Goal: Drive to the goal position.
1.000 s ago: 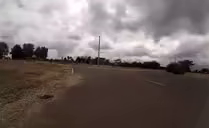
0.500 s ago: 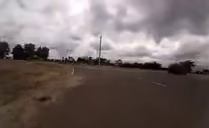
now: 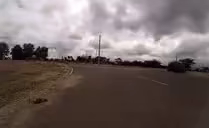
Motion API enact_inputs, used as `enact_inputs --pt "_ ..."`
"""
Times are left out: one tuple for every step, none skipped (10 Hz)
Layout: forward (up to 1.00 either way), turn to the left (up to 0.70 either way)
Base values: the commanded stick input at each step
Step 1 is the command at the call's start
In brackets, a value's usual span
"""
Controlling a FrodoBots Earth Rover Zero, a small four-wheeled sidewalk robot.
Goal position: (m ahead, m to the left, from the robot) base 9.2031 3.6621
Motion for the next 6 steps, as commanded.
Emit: enact_inputs --pt "0.5 0.0" --pt "0.5 0.0" --pt "0.5 0.0" --pt "0.5 0.04" --pt "0.5 0.29" --pt "0.5 0.5"
